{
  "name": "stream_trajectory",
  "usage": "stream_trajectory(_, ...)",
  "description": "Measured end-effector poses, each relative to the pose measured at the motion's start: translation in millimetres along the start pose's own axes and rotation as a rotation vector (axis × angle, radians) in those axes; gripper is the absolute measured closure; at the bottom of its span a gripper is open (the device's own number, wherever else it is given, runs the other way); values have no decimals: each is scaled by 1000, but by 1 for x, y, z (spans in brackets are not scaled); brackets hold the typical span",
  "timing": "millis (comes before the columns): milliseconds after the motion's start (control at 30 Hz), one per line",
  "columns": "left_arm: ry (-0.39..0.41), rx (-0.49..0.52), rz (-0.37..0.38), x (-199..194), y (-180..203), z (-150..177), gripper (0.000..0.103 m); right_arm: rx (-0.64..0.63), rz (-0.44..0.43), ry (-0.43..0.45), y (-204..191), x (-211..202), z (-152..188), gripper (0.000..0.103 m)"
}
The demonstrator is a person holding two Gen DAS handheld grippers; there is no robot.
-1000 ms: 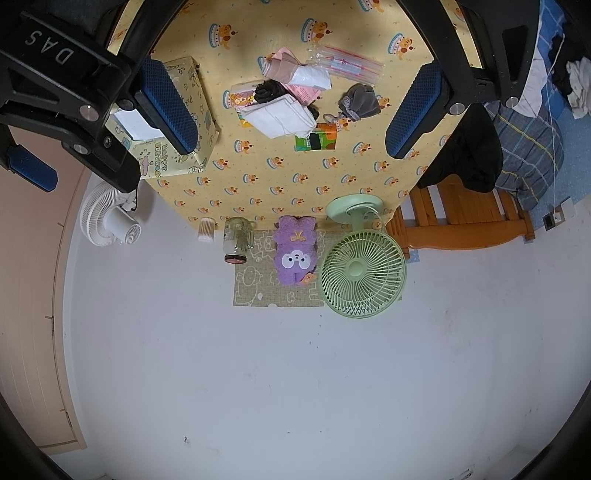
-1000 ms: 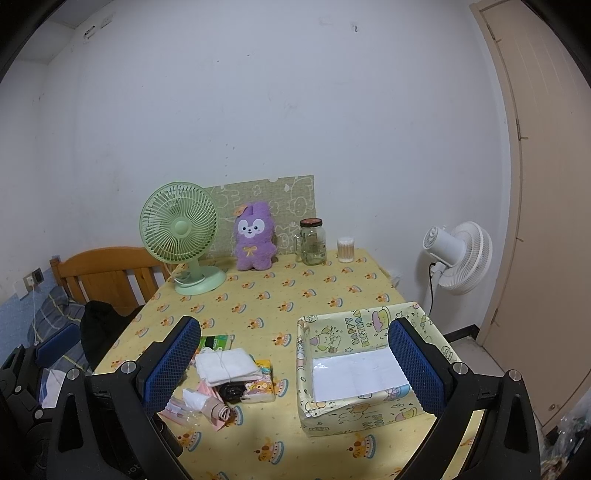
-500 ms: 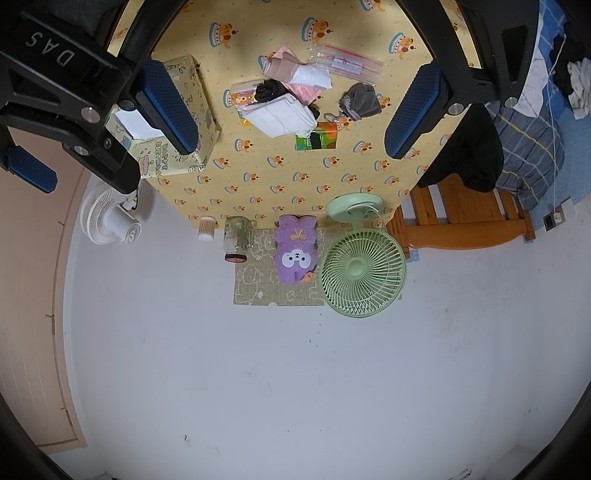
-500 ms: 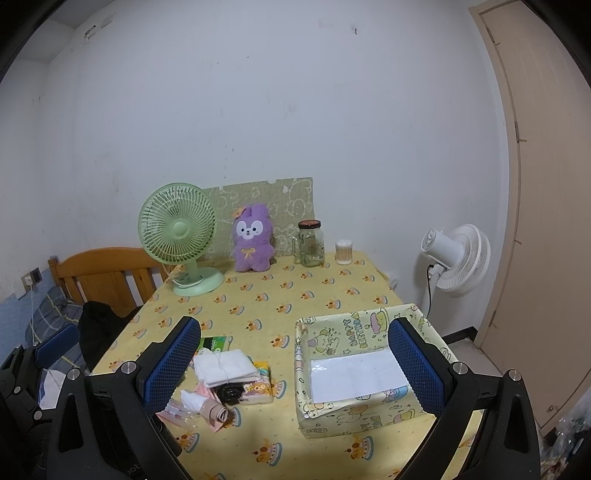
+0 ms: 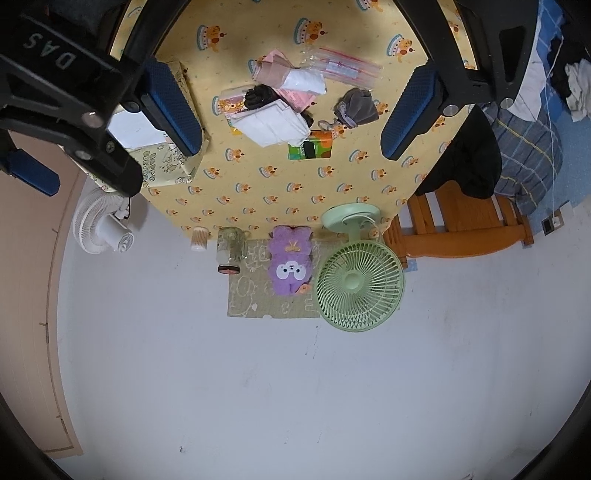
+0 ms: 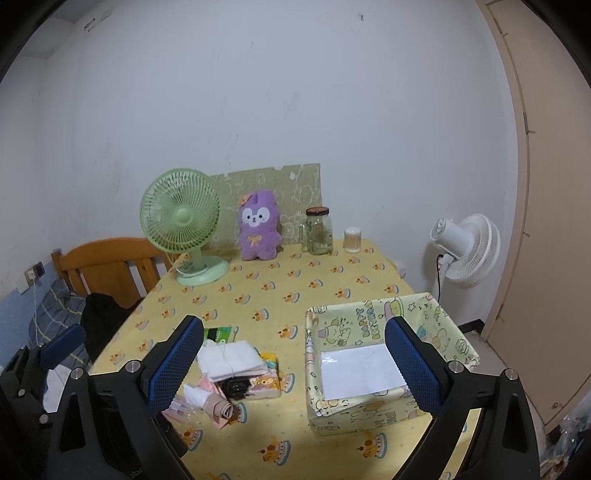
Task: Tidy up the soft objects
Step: 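Move both grippers toward the pile of soft items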
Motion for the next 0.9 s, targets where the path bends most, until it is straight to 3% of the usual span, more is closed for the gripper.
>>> stream_trajectory(267, -99, 20, -40, 30, -8, 13, 9, -14, -20, -59, -13, 35, 11, 3)
stream_trajectory(367, -86, 22, -54, 43, -12, 14, 9, -12, -29, -83, -17, 53, 17, 3)
stream_trajectory(900, -183, -7, -82, 96, -40, 36, 14, -43, -90, -200, -52, 113, 43, 3)
Point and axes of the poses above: each gripper's, at about its wrist camera, not at the fingertips, and x roughly the way its jaws point, y to its right, z to its underside, the point moved 7 cm from there along x, roughly the way its jaws point, and after that the axes turned 10 degrees about -y, right-handed, at the moved point
